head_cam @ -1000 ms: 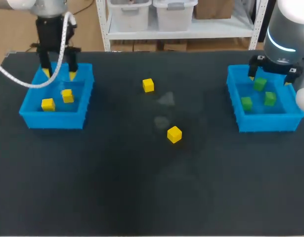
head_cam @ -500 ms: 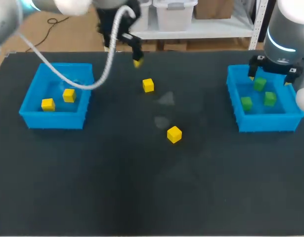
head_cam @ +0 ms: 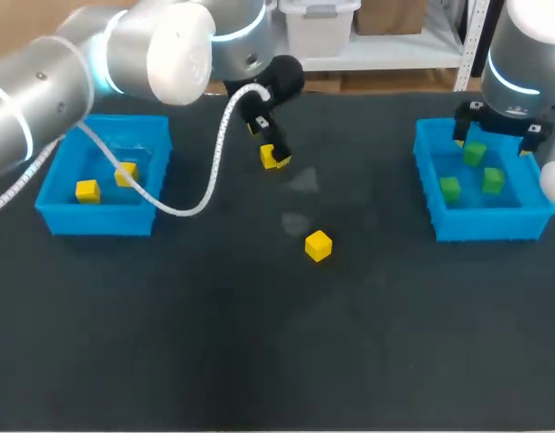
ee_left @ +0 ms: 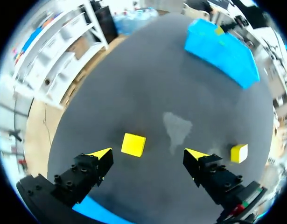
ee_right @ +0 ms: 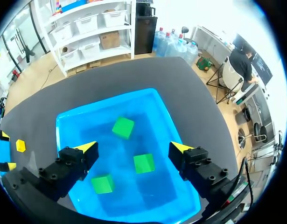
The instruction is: Put the green cubes in the right bin and the yellow cubes in the left bin.
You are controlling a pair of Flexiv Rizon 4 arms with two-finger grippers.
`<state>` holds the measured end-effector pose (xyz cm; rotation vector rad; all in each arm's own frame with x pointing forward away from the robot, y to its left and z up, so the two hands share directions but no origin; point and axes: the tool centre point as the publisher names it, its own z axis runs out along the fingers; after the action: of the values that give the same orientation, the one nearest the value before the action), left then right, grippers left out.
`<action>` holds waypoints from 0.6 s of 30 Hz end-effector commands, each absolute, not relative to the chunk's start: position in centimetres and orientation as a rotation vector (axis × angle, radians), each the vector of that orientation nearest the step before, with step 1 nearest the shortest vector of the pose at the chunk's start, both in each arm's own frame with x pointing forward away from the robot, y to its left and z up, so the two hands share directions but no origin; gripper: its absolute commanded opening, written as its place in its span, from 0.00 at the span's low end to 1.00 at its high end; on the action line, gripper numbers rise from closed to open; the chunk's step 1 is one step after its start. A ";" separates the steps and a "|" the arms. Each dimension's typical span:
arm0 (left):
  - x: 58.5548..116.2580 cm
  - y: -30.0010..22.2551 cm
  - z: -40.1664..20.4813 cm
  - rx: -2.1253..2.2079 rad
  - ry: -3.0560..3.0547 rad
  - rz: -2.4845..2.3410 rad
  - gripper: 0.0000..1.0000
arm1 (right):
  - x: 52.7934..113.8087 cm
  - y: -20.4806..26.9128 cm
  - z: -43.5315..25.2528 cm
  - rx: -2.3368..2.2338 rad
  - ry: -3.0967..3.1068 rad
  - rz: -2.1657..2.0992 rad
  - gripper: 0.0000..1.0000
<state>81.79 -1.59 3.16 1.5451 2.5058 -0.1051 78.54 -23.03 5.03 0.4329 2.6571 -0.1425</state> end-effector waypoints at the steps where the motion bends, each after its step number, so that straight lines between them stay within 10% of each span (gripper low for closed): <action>1: 83.7 -2.2 2.5 1.809 2.511 -0.071 1.00 | 78.2 -23.1 5.0 0.434 2.649 -0.143 1.00; 18: 85.0 -2.1 -0.6 1.640 2.559 -0.044 1.00 | 78.2 -23.1 5.0 0.434 2.649 -0.143 1.00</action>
<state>84.32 -1.89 -0.30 1.6278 2.5442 -0.0444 78.54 -23.03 5.03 0.4329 2.6571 -0.1426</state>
